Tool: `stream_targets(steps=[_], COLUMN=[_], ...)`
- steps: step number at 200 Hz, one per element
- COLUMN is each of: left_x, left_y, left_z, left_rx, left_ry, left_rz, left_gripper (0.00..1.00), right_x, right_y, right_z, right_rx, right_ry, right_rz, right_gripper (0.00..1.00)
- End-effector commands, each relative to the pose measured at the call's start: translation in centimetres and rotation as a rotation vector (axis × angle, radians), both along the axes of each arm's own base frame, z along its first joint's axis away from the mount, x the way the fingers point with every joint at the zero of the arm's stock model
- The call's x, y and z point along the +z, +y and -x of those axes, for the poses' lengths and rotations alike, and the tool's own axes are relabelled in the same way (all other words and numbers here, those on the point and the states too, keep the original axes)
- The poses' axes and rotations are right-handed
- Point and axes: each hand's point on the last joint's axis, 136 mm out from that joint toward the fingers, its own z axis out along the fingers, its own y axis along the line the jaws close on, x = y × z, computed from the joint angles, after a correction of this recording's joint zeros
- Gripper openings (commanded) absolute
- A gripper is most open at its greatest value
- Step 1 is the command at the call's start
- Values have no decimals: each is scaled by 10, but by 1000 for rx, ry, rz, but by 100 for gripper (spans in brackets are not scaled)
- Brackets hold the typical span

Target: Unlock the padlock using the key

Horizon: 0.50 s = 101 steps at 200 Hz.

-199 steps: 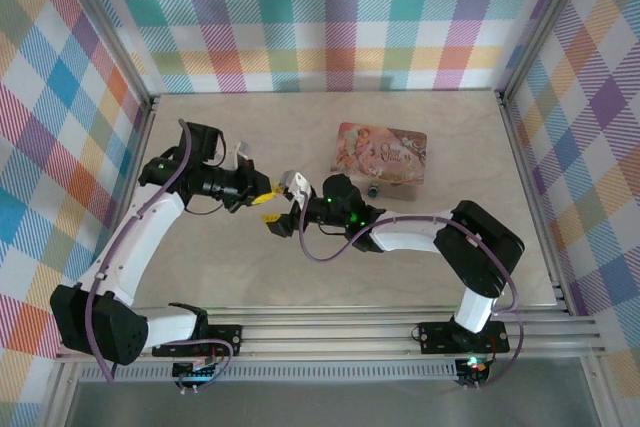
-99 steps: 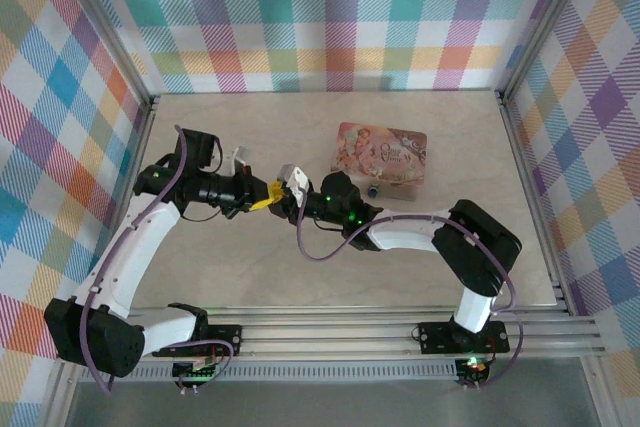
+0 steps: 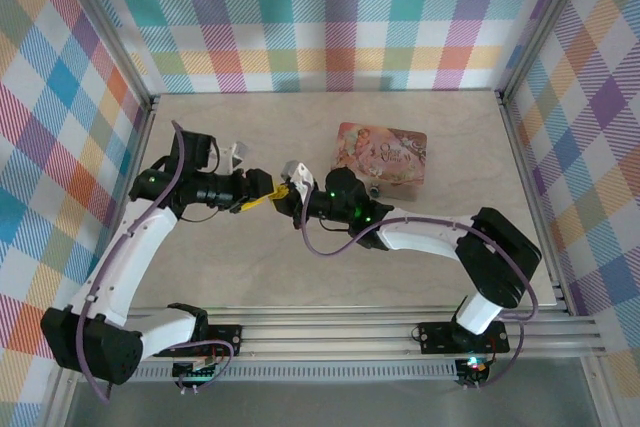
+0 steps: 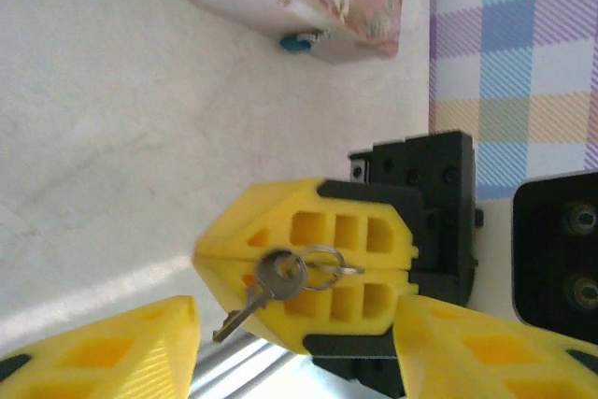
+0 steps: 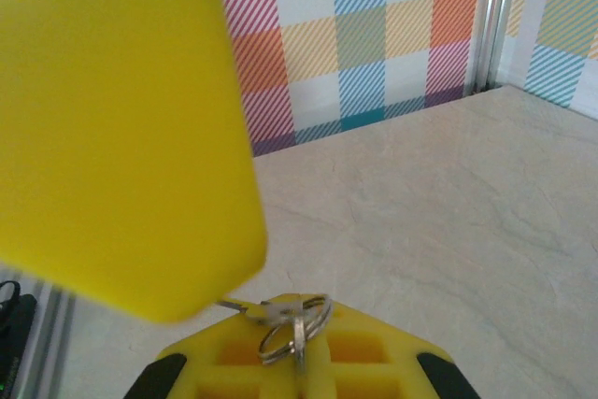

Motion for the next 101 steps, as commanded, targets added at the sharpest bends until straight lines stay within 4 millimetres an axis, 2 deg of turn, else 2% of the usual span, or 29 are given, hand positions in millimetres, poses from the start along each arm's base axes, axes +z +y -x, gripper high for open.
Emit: stream_targets(steps=[1, 18, 36, 56, 85, 101], left_x=[30, 41, 42, 40, 30, 32], left_y=[10, 6, -4, -14, -12, -14], left_z=[-7, -9, -8, 1, 14, 26], left_rx=[0, -30, -97, -204, -325, -412], left_ry=[-259, -352, -376, -398, -474, -559], left_rz=[-54, -28, 11, 43, -36, -45], left_gripper=[60, 60, 57, 54, 54, 54], right_x=[20, 22, 25, 30, 39, 44], right_y=[0, 0, 1, 1, 1, -2], right_z=[4, 7, 10, 15, 25, 29], right_rx=[33, 54, 76, 122, 227, 275], right_ry=[34, 42, 42, 50, 83, 107], right_rz=[-33, -40, -48, -60, -88, -95], right_gripper=[0, 0, 0, 0, 0, 0])
